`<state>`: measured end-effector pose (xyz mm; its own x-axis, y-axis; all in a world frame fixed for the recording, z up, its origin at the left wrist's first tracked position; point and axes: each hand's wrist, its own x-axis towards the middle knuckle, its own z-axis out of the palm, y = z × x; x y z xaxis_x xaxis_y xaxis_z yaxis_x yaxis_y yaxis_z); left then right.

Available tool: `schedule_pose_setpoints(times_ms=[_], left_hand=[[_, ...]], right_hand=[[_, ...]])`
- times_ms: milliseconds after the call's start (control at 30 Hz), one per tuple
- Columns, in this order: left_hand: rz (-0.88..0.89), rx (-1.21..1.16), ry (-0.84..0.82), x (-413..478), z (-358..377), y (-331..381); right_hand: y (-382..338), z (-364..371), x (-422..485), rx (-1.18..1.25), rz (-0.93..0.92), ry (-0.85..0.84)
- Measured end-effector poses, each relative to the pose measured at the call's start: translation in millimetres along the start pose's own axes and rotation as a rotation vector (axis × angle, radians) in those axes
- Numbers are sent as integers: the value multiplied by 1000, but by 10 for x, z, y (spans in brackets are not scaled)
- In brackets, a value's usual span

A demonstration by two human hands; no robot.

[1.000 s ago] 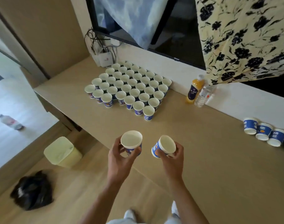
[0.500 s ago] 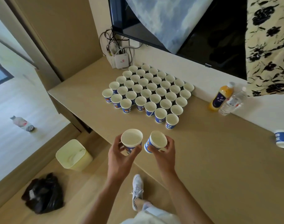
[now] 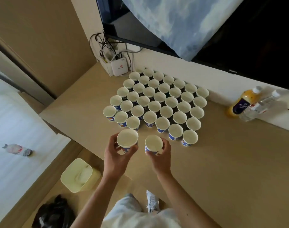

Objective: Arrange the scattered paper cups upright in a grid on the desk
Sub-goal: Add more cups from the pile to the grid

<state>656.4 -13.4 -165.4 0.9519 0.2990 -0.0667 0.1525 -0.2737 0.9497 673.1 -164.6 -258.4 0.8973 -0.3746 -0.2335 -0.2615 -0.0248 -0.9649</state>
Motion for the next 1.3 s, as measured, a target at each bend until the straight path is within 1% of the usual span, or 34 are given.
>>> schedule_pose_setpoints(times_ms=[133,233,367,500,700,867,1033,1200,1300], left_hand=[[-26,27,-59,371,-94,-111],[-36,41,-149,655,-140,-216],[-4,56,-270,987,-140,-284],[36,61,-332,1243,-167,-368],[29,66,-384,1434,-274,-461],[26,60,-409,1582,-355,-539],[32,56,-434,1675,-368,-563],[33,48,-462,1695,-377,-587],[40,55,-477,1676,-376,-604]], right_hand=[[110,230,126,-19,37,53],[159,383,232,-25,58,95],[198,594,396,-35,102,169],[253,810,506,-59,119,224],[299,990,639,-128,96,285],[364,1087,694,-145,144,325],[452,1147,720,-191,144,340],[465,1201,716,-115,144,342],[453,1190,670,-112,153,340]])
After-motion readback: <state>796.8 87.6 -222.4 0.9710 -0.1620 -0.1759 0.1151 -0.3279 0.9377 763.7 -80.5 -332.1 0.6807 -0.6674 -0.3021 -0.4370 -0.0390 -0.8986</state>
